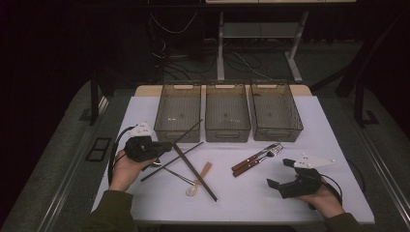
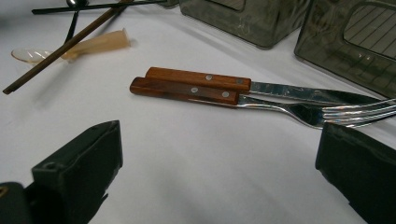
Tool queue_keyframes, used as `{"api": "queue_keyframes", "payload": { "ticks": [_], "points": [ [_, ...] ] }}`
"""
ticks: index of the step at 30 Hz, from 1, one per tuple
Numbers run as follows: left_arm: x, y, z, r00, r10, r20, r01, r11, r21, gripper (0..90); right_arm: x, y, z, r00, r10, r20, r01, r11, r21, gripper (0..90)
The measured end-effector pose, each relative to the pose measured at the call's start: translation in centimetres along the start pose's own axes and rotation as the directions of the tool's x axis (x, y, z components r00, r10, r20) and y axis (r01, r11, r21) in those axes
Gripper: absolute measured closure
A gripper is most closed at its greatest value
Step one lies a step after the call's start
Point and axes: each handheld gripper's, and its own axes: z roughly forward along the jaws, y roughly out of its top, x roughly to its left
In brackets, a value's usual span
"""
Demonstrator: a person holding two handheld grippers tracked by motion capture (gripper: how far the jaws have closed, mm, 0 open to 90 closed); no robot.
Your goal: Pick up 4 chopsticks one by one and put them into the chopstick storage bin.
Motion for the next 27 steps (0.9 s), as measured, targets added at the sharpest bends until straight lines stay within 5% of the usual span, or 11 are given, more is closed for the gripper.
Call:
{"api": "queue_keyframes", "payload": {
  "ticks": [27],
  "points": [
    [3.0,4.6,0.9,0.9984,-0.049,-0.027,0.048,0.9978,-0.045,84.9,-0.1,0.0,0.0,0.9997,0.022,-0.010,-0.022,1.000,-0.020,0.9]
  ]
}}
